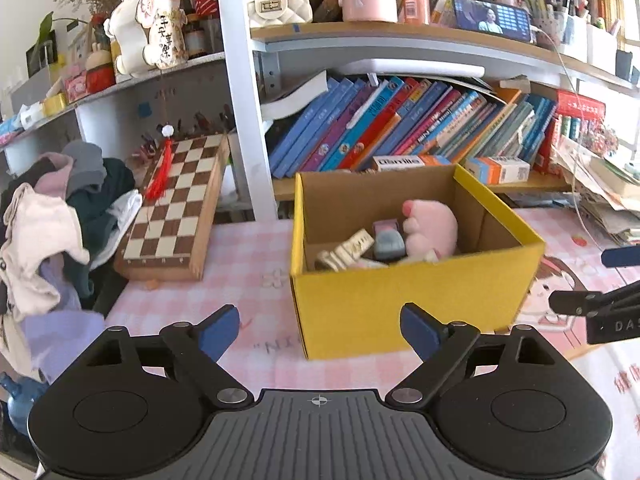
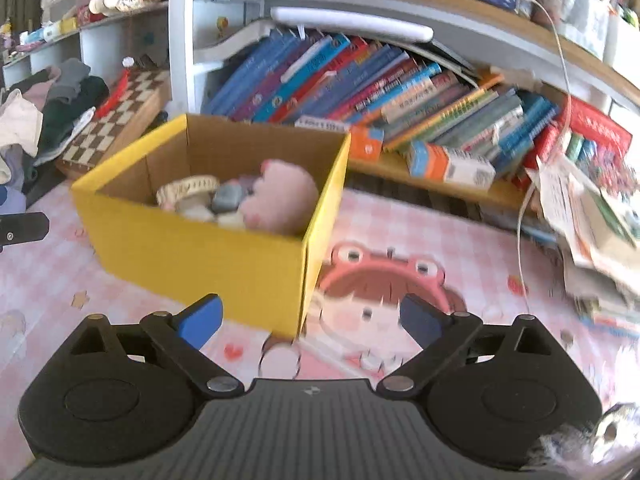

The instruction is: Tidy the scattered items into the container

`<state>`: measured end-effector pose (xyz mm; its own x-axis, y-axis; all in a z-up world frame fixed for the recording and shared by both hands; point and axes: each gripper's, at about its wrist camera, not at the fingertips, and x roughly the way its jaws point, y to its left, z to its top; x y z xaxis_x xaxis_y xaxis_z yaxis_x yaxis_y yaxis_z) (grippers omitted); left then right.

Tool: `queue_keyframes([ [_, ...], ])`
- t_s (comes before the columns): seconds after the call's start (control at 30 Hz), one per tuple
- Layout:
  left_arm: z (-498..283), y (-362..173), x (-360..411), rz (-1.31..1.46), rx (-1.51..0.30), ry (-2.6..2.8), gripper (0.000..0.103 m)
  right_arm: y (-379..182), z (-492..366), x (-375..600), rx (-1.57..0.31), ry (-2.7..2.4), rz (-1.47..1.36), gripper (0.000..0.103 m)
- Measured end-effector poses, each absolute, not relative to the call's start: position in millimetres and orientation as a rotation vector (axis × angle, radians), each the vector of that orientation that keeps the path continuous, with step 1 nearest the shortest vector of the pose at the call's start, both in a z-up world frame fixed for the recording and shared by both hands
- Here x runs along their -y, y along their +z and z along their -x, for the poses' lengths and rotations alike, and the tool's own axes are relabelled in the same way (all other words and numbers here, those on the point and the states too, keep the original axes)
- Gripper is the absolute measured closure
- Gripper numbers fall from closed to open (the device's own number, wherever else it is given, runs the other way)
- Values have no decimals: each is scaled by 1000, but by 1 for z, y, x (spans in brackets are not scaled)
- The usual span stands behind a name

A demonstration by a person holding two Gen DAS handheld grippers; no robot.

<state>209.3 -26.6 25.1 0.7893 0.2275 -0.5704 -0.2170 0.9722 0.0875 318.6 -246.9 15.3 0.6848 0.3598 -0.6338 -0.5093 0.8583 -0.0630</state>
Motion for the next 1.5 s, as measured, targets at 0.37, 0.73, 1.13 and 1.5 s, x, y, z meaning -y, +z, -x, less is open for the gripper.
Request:
queue_keyframes([
  [0.37, -167, 0, 45, -19, -678, 178, 8, -4, -251, 240, -717, 434, 216, 5],
  [0.73, -119, -4, 56, -49, -699, 122, 5, 0, -185, 226, -690, 435, 239, 2],
  [1.13, -71, -4, 56, -47, -718, 79, 4, 0, -126, 229, -686, 386, 234, 0],
  [1.5, -47, -11, 58, -54, -756, 46, 4, -5, -92, 232, -709, 360, 231, 0],
])
